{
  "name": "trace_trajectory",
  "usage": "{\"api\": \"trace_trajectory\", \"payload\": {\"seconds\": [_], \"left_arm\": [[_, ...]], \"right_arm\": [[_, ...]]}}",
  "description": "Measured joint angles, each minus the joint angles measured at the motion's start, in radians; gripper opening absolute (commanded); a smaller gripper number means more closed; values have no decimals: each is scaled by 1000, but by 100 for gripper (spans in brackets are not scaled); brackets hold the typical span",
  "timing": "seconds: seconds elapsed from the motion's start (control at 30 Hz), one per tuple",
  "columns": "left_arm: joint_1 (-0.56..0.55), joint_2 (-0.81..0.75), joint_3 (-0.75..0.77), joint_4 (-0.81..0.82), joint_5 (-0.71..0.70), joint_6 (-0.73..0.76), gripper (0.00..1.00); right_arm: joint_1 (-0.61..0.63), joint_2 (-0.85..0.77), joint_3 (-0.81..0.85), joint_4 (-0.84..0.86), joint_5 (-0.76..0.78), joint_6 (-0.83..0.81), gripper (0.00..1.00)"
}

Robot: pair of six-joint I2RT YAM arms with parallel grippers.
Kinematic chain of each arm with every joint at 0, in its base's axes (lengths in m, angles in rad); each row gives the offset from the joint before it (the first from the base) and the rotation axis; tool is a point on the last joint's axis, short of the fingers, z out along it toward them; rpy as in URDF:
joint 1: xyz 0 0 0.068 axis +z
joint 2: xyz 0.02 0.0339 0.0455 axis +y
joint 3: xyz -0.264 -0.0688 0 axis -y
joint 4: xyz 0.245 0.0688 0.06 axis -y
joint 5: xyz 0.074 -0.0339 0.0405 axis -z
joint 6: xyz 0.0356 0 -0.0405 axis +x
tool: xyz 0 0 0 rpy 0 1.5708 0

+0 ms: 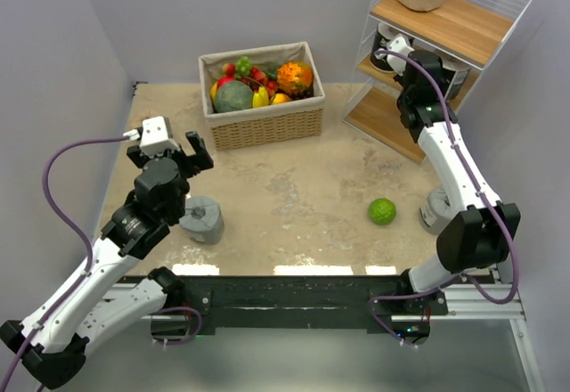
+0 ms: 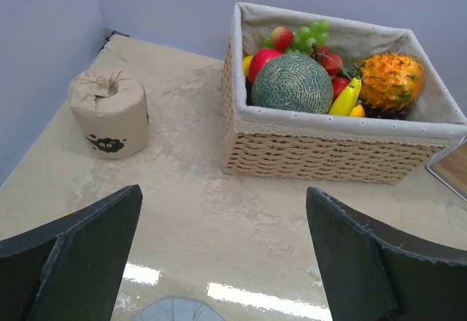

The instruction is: Place and organize the paper towels onto the shelf

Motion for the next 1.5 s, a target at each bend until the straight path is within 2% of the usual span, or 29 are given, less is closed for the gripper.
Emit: {"api": "trace_trajectory", "payload": {"seconds": [0.23,0.47,0.67,0.8,0.93,1.07,1.23,1.4,1.5], "left_arm": [[0,7,0,0,-2,3,100],[-18,10,0,-2,-30,0,100],[-19,58,26,-142,-30,-114,100],[-19,113,77,-328,-3,-240,98],[-19,153,103,-472,77,-347,98],[-19,169,90,-528,190,-393,97],[-19,215,20,-535,281,-429,96],[-19,311,-38,-550,299,-476,93],[-19,348,-53,-550,291,-485,85]], "right_arm": [[-10,54,0,62,-8,-2,28],[22,3,8,-22,-79,131,36],[124,-192,-59,-98,-141,336,42],[213,-327,-166,-129,-200,560,46],[220,-375,-253,-187,-293,832,49],[218,-376,-348,-240,-387,1004,52],[219,-380,-408,-275,-447,1098,54],[219,-434,-438,-271,-461,1142,55],[219,-473,-448,-264,-481,1159,55]]}}
